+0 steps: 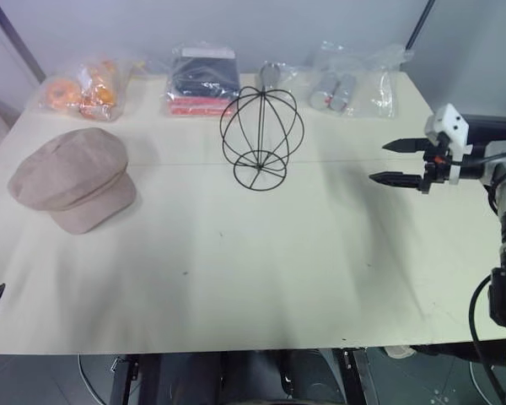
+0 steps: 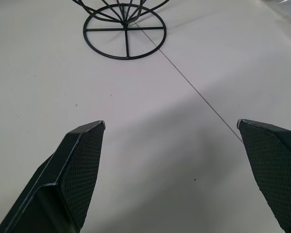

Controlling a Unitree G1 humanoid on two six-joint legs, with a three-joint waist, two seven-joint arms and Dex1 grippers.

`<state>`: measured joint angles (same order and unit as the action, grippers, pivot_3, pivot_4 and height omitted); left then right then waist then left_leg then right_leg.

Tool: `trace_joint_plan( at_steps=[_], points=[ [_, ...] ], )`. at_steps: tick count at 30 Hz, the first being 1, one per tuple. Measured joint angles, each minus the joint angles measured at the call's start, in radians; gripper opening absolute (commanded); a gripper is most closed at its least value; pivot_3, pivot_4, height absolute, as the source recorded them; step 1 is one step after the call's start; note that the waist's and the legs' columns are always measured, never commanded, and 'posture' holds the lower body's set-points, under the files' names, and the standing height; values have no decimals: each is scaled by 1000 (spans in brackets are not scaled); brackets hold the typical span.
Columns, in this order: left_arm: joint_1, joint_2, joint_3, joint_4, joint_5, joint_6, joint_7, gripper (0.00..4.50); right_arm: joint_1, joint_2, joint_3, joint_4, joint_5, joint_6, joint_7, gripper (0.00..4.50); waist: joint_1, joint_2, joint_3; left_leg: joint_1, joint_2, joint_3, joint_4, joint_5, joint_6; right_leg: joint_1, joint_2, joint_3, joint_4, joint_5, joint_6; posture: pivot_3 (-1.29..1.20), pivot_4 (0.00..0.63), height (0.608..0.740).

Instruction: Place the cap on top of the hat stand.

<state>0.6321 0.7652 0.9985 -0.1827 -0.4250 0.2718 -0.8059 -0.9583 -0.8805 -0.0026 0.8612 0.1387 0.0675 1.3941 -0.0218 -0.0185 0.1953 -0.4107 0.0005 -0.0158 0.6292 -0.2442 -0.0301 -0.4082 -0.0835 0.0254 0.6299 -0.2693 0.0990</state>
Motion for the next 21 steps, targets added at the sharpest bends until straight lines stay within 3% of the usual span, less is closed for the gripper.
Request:
trace_joint_plan(
  at_steps=[16, 21],
  points=[
    [-29, 0, -1, -15, -3, 27, -20, 4472, 0, 0, 0, 35, 0, -16, 7, 4500, -1, 0, 0, 1, -1, 1, 1, 0, 0, 1, 2, 0, 1, 1, 2, 0, 150, 740],
    [-66, 3, -64, -163, 40, 23, 13, 4472, 19, -1, -5, -36, 22, 23, 38, 4500, 4, 0, 0, 1, -1, 0, 2, 0, 0, 2, 2, 0, 2, 2, 3, 0, 150, 740]
  ],
)
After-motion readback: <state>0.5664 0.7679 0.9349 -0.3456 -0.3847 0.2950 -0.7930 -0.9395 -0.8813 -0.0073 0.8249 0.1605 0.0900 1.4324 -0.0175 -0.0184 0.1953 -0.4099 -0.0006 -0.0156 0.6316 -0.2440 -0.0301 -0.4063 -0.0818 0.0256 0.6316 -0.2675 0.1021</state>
